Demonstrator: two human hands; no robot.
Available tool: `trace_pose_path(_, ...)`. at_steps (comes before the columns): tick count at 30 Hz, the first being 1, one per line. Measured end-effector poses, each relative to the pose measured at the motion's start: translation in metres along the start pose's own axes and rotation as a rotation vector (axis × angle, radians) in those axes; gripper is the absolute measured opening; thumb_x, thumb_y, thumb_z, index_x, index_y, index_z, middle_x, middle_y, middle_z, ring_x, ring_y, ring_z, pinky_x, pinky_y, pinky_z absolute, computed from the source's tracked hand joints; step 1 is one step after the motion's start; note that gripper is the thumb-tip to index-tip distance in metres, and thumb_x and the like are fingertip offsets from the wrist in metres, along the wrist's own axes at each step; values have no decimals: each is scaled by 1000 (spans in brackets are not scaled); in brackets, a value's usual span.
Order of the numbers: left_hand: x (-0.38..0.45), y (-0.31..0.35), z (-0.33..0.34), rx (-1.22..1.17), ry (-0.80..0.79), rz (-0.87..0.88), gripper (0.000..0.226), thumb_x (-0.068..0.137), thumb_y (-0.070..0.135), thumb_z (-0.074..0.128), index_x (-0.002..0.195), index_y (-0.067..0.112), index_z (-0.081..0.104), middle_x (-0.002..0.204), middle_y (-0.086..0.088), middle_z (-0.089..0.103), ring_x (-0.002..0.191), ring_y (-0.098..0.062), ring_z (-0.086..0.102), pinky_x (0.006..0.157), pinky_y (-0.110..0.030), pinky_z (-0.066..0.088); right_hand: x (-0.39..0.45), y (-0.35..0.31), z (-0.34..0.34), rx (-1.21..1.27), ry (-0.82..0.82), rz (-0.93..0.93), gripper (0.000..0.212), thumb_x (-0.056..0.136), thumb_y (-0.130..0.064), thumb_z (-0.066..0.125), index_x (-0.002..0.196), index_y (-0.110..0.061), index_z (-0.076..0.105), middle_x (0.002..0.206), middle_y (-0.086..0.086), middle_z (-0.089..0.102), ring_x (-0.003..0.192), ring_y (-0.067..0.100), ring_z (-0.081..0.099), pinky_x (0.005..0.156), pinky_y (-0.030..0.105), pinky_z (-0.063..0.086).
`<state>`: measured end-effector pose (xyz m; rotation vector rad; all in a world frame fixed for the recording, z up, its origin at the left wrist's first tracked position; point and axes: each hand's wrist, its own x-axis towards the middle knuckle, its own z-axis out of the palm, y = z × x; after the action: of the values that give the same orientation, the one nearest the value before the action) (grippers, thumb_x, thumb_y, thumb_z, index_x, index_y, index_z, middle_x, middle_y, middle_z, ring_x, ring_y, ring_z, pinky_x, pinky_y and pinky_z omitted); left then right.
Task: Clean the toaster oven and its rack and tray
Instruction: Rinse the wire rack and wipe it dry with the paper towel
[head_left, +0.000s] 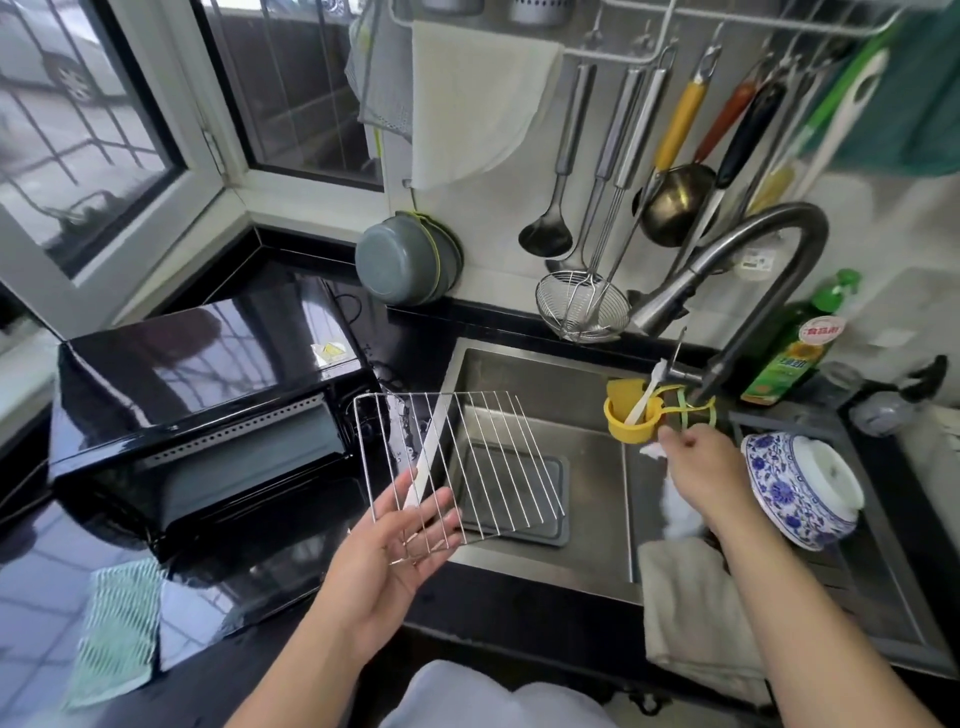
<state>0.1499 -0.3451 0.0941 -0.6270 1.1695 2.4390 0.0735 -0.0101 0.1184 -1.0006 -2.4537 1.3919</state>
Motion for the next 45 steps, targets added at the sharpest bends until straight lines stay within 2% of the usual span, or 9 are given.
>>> trace_pose_path(8,-4,10,1,81,-36,2,57,97,-10,38,142,21,55,126,-17,72,115,-43,69,107,-60,48,-16,-66,16,299,-52,-80,33,100,-52,40,100,-22,51,99,6,61,95,27,62,91,48,53)
trace_pose_path(13,-6,14,12,88,-83,13,54,99,-9,40,141,20,57,126,-16,72,114,-43,69,103,-61,49,-41,-113,50,-9,-232,-643,28,101,-16,50,129,-20,50,109,-4,60,83,5,59,64,15,49)
trace_pose_path(16,-9,16,20,72,-109,23,54,99,-9,37,140,21,57,127,-15,72,115,-43,69,96,-58,57,-44,-75,87,-497,-420,-921,45,103,-15,46,146,-27,46,151,-3,44,140,18,39,115,40,34)
trace_pose_path(20,-2,27,22,-59,-37,108,56,99,-9,36,137,26,57,126,-13,73,113,-41,70,88,-52,62,-78,-30,94,-429,-478,-1038,46,105,-20,38,150,-29,33,159,-16,22,150,1,5,123,26,3)
trace_pose_path(25,11,42,5,-61,50,93,54,101,-8,38,145,22,52,126,-16,72,113,-41,71,86,-52,62,-104,34,45,-386,-695,-966,39,103,-9,45,134,-27,60,146,-17,48,143,-3,29,115,12,22)
trace_pose_path(29,10,40,-2,-41,33,63,61,97,-9,36,148,21,51,127,-16,71,115,-41,69,85,-50,62,-68,-2,20,80,-258,-265,24,102,-15,46,96,-22,68,90,5,68,82,18,62,66,18,47)
trace_pose_path(33,4,34,2,-5,-36,43,57,97,-8,40,144,22,55,127,-16,71,114,-42,70,81,-50,63,-10,-61,11,65,68,-317,27,100,-21,44,83,-6,60,77,11,58,67,21,48,57,33,33)
trace_pose_path(39,1,31,24,15,-103,46,52,99,-6,42,139,24,58,128,-15,71,114,-42,70,81,-50,63,-13,-71,48,-339,-312,-804,35,104,-21,46,137,-18,55,146,-16,41,138,0,30,119,28,22)
trace_pose_path(45,17,39,18,-102,17,95,59,100,-8,38,145,27,53,128,-15,71,114,-40,70,81,-47,63,-80,23,50,-203,-567,-802,38,103,-20,49,136,-38,53,149,-16,44,143,-2,31,118,19,24)
